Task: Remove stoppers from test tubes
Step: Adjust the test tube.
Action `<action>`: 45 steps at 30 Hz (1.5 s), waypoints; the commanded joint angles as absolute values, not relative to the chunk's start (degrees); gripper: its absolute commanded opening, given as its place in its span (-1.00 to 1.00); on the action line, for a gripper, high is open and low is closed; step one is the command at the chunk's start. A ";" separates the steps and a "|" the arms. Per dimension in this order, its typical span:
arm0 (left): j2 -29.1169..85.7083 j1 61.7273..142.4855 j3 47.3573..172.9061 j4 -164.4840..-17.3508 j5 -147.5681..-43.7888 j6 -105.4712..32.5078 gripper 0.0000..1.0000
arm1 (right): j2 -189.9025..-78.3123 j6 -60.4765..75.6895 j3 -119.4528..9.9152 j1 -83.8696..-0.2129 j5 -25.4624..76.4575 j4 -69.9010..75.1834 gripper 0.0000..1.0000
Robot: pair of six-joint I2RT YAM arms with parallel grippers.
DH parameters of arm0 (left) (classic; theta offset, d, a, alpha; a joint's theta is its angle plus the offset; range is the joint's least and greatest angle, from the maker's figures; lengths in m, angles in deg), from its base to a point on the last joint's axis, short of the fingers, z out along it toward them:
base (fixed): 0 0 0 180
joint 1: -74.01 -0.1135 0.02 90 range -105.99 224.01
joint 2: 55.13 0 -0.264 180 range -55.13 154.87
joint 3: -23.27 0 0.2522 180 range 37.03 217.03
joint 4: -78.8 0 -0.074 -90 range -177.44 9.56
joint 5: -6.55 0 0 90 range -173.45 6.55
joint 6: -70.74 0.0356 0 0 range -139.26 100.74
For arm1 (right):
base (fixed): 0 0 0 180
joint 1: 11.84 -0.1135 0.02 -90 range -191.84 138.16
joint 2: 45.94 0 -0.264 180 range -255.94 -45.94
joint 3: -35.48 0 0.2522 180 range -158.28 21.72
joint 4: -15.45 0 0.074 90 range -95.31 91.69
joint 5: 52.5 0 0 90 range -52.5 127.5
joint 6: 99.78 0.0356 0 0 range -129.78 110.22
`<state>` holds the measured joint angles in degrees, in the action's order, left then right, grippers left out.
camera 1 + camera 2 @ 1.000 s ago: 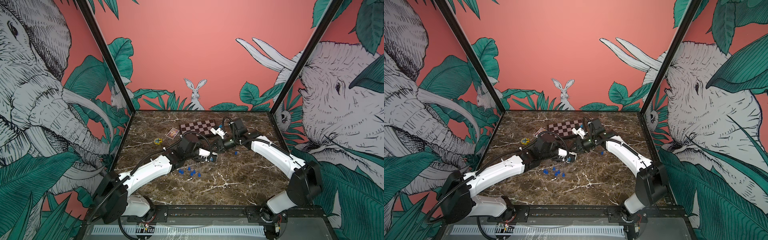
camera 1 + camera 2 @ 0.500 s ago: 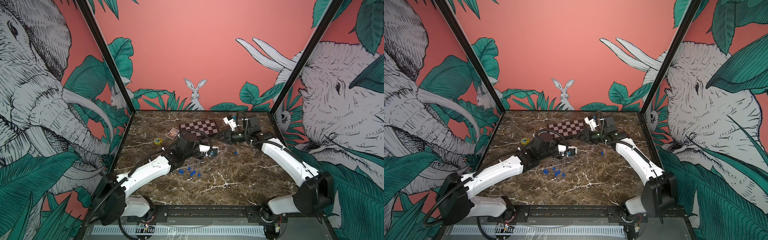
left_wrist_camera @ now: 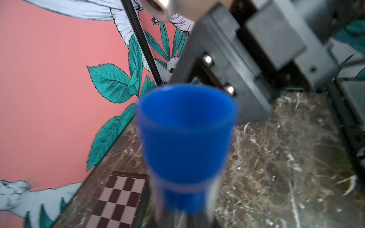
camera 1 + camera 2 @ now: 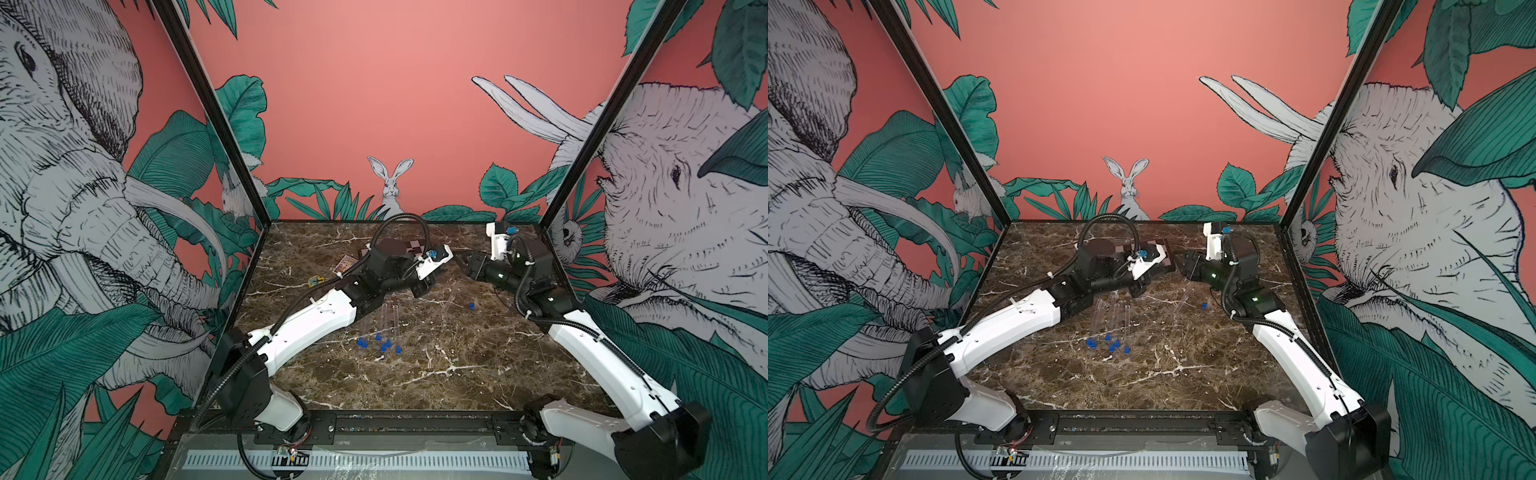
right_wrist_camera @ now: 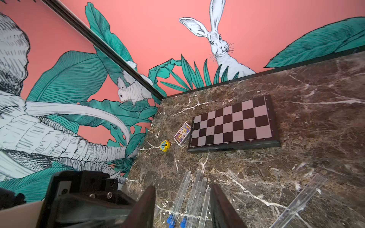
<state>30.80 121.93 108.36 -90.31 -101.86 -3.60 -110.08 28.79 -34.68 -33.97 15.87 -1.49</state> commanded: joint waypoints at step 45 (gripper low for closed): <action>38.23 121.69 121.58 -73.03 -105.59 -16.52 -1.00 | -110.86 29.80 -32.64 -36.00 18.78 8.22 -0.71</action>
<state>40.74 121.49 121.10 -73.85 -104.66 -17.83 -111.72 27.98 -33.65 -36.96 12.66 5.61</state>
